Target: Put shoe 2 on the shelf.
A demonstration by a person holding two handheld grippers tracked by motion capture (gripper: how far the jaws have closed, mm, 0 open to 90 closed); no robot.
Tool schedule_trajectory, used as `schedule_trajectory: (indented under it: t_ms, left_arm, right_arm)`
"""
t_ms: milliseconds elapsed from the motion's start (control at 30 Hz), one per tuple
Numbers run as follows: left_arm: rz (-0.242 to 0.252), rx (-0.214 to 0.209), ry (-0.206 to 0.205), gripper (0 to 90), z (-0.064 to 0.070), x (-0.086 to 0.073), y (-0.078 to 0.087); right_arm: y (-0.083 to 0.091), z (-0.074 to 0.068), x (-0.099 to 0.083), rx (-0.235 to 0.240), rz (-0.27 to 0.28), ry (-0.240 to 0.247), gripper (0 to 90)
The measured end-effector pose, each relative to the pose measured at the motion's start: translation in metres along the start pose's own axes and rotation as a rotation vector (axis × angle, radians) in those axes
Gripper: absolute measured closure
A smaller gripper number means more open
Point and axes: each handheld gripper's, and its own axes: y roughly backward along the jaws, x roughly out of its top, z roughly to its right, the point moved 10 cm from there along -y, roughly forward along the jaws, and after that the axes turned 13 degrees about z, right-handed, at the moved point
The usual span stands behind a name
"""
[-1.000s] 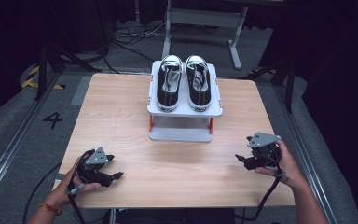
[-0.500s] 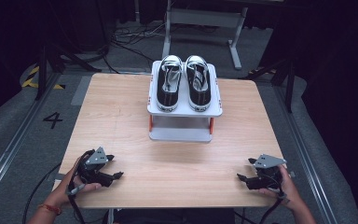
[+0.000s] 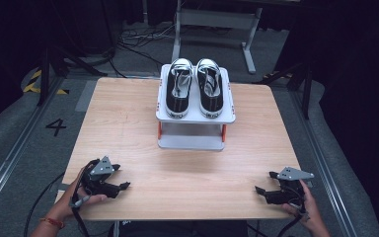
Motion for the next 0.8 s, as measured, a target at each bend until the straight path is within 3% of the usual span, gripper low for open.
schedule_trajectory:
  t_ms: [800]
  left_arm:
    - [-0.004, 0.002, 0.003, 22.6, -0.0006, 0.0001, -0.0004]
  right_arm:
    - [-0.0018, -0.0002, 0.0007, -0.004, -0.003, -0.008, 13.9]
